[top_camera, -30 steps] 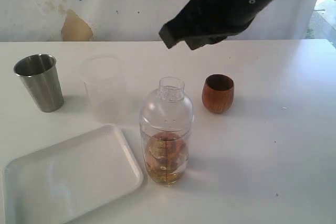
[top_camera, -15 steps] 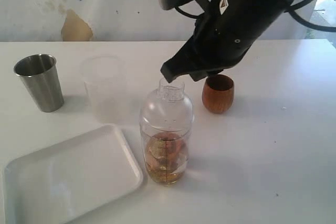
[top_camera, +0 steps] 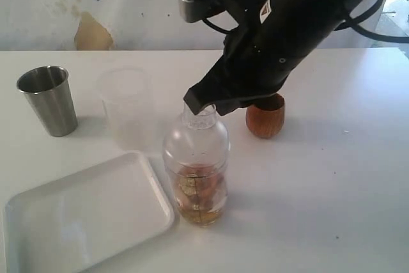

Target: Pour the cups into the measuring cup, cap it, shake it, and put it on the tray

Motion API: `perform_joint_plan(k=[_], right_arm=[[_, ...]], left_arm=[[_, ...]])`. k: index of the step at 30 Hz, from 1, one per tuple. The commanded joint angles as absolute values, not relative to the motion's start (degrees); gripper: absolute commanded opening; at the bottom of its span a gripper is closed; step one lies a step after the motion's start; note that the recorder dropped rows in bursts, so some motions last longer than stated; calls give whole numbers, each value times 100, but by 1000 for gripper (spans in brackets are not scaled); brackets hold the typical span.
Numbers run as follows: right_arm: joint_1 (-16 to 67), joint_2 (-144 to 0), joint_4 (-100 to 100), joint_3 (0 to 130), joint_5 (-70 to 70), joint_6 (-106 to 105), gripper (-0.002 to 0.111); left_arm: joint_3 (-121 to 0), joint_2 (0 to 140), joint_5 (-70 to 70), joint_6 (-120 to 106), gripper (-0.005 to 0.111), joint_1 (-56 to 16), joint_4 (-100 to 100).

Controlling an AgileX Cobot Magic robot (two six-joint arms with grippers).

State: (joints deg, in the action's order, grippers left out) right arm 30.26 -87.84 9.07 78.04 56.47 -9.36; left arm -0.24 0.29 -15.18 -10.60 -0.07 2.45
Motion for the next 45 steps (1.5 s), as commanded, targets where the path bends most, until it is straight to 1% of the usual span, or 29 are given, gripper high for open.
perform_joint_plan(k=[1, 11, 19, 21, 23, 27, 32, 40, 45], right_arm=[[3029, -8752, 1061, 7767, 5670, -1162, 0], [3029, -8752, 476, 7788, 5461, -1031, 0], [3029, -8752, 287, 7802, 4095, -992, 0], [3029, -8752, 299, 7802, 3936, -842, 0], [3029, -8752, 340, 7802, 4010, -633, 0], [3029, -8752, 857, 7802, 4739, -742, 0], [3029, -8752, 950, 7791, 5446, -925, 0], [3029, -8752, 978, 7791, 5356, -947, 0], [3029, -8752, 1666, 7791, 5126, -1097, 0]], left_arm=[[0, 0, -1468, -1051, 0, -18, 250], [0, 0, -1468, -1051, 0, -18, 250], [0, 0, -1468, -1051, 0, -18, 250], [0, 0, -1468, -1051, 0, -18, 250], [0, 0, -1468, -1051, 0, -18, 250], [0, 0, -1468, -1051, 0, -18, 250], [0, 0, -1468, -1051, 0, -18, 250], [0, 0, -1468, -1051, 0, -18, 250], [0, 0, -1468, -1051, 0, -18, 250]])
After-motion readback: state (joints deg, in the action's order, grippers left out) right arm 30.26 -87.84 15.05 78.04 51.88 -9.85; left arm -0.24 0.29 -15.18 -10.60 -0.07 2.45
